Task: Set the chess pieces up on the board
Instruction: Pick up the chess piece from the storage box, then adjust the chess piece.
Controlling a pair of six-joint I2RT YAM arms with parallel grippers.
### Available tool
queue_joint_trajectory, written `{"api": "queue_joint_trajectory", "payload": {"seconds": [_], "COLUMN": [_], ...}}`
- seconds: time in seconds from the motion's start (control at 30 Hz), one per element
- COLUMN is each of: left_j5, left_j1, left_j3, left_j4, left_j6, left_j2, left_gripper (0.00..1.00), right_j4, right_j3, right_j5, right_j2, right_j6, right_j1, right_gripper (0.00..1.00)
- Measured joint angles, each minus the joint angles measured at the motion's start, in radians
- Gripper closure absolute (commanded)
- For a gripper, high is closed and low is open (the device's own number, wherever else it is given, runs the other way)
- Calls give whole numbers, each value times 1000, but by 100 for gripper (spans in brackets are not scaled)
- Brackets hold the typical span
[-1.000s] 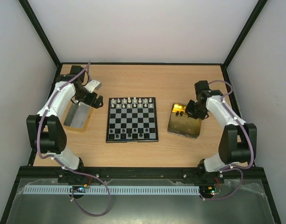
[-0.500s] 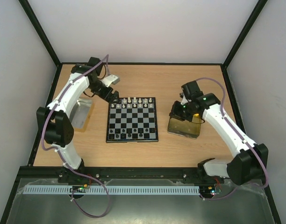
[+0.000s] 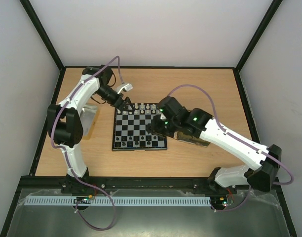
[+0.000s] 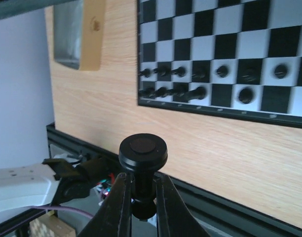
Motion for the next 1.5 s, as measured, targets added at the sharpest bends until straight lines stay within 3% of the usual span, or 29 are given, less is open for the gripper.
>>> {"api": "queue_joint_trajectory", "payload": {"seconds": [0.27, 0.73, 0.87, 0.97, 1.07, 1.5], "left_j5": [190, 405, 426, 438, 448, 455], "left_j1": [-2, -42, -87, -111, -127, -176], "left_j3": [-76, -170, -181, -181, -181, -194], "left_j4": [-16, -23, -25, -24, -29, -34], "left_j6": [30, 34, 28, 21, 13, -4], "left_j2": [0, -3, -14, -39, -75, -129], "left_gripper": [33, 63, 61, 43, 36, 47], "right_j4": [111, 117, 116, 117, 117, 117], "right_j3": [42, 89, 66, 45, 13, -47], "right_j5": [42, 64, 68, 74, 76, 85], "right_j2": [115, 134, 112, 108, 106, 32], "right_j6": [103, 113, 112, 108, 106, 103], "right_j1": [144, 152, 152, 152, 152, 111], "right_gripper": [98, 98, 98, 98, 98, 98]}}
